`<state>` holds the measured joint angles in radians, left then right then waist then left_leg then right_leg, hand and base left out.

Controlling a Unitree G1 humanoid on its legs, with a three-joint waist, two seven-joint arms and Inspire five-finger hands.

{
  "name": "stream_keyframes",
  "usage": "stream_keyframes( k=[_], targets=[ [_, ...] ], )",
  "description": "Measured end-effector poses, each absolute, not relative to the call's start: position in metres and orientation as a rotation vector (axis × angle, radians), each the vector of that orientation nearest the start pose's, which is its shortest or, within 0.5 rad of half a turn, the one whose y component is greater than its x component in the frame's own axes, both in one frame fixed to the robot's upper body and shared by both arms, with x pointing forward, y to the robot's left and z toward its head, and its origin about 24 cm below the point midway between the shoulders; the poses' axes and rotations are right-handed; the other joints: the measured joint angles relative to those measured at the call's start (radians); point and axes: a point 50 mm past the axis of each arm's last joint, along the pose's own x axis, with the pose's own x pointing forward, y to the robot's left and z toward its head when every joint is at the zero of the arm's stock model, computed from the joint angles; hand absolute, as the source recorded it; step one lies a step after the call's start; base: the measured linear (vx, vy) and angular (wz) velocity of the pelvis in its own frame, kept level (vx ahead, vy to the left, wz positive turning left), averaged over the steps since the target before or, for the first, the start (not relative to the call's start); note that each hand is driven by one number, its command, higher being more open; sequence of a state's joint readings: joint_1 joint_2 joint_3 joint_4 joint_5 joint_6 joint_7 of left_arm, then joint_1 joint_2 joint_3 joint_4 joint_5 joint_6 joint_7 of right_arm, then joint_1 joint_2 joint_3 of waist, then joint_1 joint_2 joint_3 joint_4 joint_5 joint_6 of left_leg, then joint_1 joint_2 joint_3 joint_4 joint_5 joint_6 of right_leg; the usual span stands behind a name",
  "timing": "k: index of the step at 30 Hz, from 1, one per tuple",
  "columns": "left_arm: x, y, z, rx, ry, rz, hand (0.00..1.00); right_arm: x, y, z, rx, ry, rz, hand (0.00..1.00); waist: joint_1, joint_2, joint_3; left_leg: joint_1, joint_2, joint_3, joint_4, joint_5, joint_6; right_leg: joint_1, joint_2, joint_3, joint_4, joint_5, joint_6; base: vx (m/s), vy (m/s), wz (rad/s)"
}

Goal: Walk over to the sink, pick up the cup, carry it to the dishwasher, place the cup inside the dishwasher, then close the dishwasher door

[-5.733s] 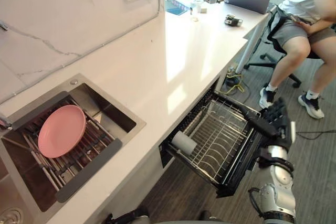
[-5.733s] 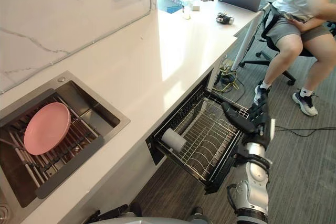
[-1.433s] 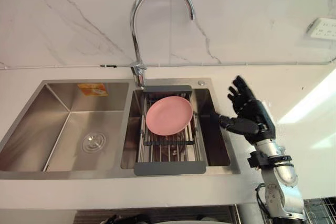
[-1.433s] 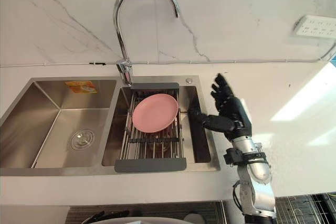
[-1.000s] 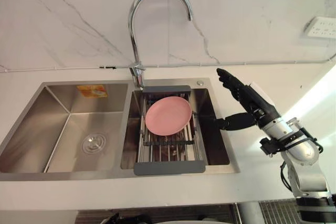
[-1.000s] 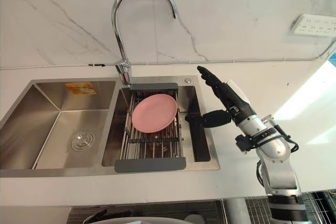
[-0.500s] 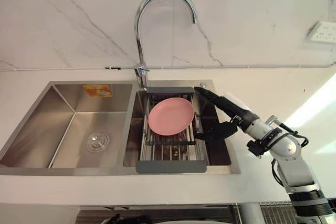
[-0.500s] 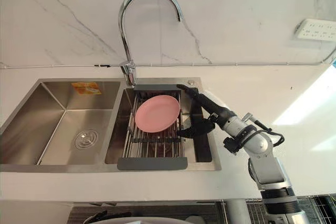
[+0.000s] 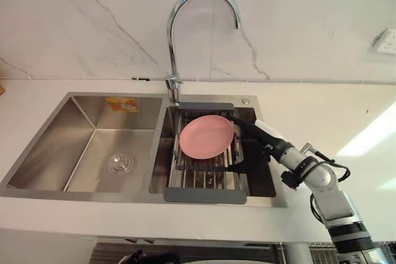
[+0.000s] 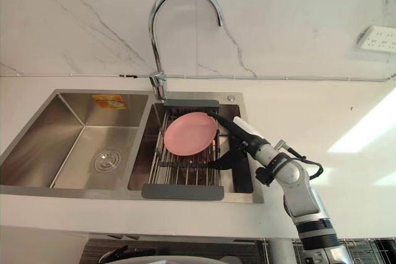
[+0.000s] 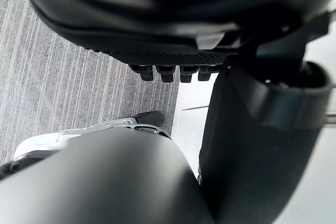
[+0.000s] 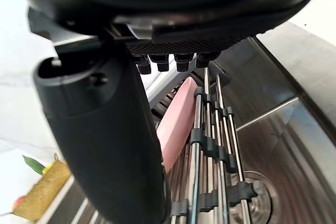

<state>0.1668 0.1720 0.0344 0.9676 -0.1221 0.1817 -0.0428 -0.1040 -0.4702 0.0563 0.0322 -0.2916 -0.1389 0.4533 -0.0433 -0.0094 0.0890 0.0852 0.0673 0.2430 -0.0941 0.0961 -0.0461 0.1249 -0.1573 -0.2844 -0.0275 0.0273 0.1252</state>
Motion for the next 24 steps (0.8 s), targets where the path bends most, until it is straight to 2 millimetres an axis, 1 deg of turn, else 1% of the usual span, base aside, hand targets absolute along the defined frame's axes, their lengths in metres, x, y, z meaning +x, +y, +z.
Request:
stream_keyframes(
  k=[10,13,15,19,24],
  targets=[
    [0.061,0.220,-0.163,-0.023,1.295,0.181,1.00,0.273,-0.178,0.071,-0.913,-0.103,0.526,1.00,0.003,0.000,0.000,-0.003,0.000,-0.008,0.000,0.001,0.000,0.005,0.000,-0.009,-0.005,0.000,0.000,0.00,-0.001,0.01],
    [0.062,0.219,-0.162,-0.022,1.289,0.180,1.00,0.277,-0.175,0.066,-0.932,-0.104,0.520,1.00,0.005,0.000,-0.001,-0.003,-0.001,-0.014,0.000,0.001,-0.001,0.013,0.000,-0.020,-0.010,0.000,0.000,0.00,-0.005,0.09],
    [0.063,0.219,-0.162,-0.021,1.279,0.180,1.00,0.280,-0.173,0.063,-0.962,-0.100,0.519,1.00,0.006,0.000,-0.001,-0.005,-0.001,-0.016,0.000,0.002,-0.001,0.013,0.001,-0.023,-0.011,0.000,0.000,0.00,-0.003,0.05],
    [0.065,0.219,-0.162,-0.021,1.265,0.177,1.00,0.286,-0.174,0.056,-0.994,-0.079,0.489,1.00,0.025,0.001,-0.001,-0.007,-0.003,-0.025,0.000,0.002,-0.001,0.014,0.000,-0.027,-0.012,0.000,0.000,0.00,-0.001,0.02],
    [0.067,0.219,-0.161,-0.019,1.251,0.176,1.00,0.296,-0.170,0.053,-1.043,-0.083,0.467,1.00,0.029,0.001,-0.001,-0.011,-0.009,-0.043,0.000,0.007,0.000,0.023,0.000,-0.047,-0.017,0.000,0.000,-0.01,-0.001,0.12]
  ],
)
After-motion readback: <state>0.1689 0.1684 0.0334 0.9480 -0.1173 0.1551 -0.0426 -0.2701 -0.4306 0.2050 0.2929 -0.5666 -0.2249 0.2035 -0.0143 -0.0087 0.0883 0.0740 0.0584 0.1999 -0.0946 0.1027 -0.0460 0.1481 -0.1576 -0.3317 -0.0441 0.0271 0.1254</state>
